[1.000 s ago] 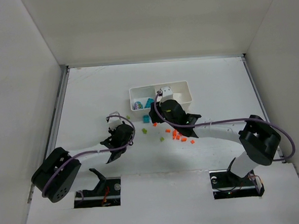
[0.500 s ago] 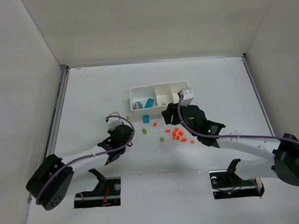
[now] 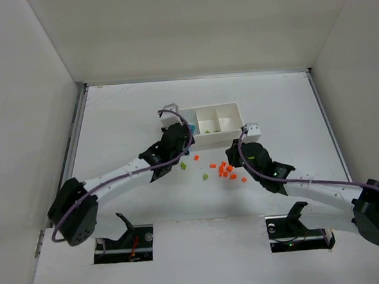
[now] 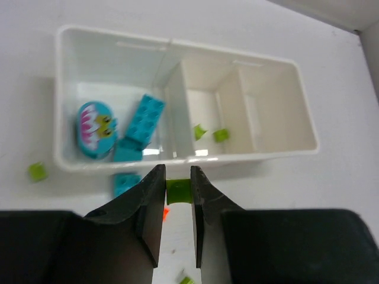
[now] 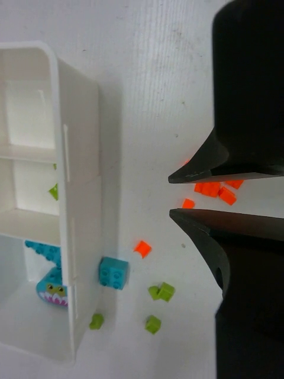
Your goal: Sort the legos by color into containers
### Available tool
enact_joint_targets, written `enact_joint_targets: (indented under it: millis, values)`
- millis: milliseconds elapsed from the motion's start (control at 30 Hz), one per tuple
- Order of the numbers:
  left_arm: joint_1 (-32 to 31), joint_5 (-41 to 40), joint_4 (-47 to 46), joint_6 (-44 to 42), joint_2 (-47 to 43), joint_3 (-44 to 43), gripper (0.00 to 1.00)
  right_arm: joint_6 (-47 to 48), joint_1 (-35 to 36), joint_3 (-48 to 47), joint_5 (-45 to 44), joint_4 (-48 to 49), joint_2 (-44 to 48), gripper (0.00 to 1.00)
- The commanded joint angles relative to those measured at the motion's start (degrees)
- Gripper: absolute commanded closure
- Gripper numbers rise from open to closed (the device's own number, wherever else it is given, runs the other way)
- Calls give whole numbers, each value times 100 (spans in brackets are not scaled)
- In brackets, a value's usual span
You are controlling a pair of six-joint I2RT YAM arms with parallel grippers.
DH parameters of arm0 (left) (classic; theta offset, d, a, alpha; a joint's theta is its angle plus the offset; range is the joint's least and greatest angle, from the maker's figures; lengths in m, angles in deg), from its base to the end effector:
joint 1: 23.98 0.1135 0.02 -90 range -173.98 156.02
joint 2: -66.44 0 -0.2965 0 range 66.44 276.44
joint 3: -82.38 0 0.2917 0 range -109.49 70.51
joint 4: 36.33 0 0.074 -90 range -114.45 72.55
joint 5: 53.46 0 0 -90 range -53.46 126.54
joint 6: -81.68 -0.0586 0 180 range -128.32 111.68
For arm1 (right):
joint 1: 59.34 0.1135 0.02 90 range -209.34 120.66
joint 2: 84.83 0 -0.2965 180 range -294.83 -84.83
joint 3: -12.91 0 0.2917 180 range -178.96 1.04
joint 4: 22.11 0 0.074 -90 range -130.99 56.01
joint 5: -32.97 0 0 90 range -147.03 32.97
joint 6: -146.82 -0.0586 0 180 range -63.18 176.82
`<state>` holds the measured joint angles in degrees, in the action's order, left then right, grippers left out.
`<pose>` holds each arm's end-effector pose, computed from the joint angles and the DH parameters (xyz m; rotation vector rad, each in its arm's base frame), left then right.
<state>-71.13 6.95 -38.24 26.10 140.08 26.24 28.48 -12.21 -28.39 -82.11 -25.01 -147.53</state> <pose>0.2491 -0.2260 0.2767 -0.1594 1.8323 -0.5337 0.2029 0.1820 0.2182 -0.0422 1.9770 0.4292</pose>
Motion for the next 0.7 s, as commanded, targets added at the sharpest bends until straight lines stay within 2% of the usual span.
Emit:
enact_joint_targets:
  millis: [0, 300, 433, 667]
  values:
    - [9, 575, -502, -303, 868, -826, 86, -181, -112, 95, -120, 114, 135, 71]
    - [273, 1191, -503, -374, 2961, -2717, 85, -155, -113, 192, -120, 201, 389, 68]
    - [264, 1174, -388, -392, 3331, -3078, 85, -181, -113, 210, -93, 193, 434, 68]
    - [238, 1113, -450, -392, 3279, -3018, 85, -181, -113, 218, -58, 210, 416, 67]
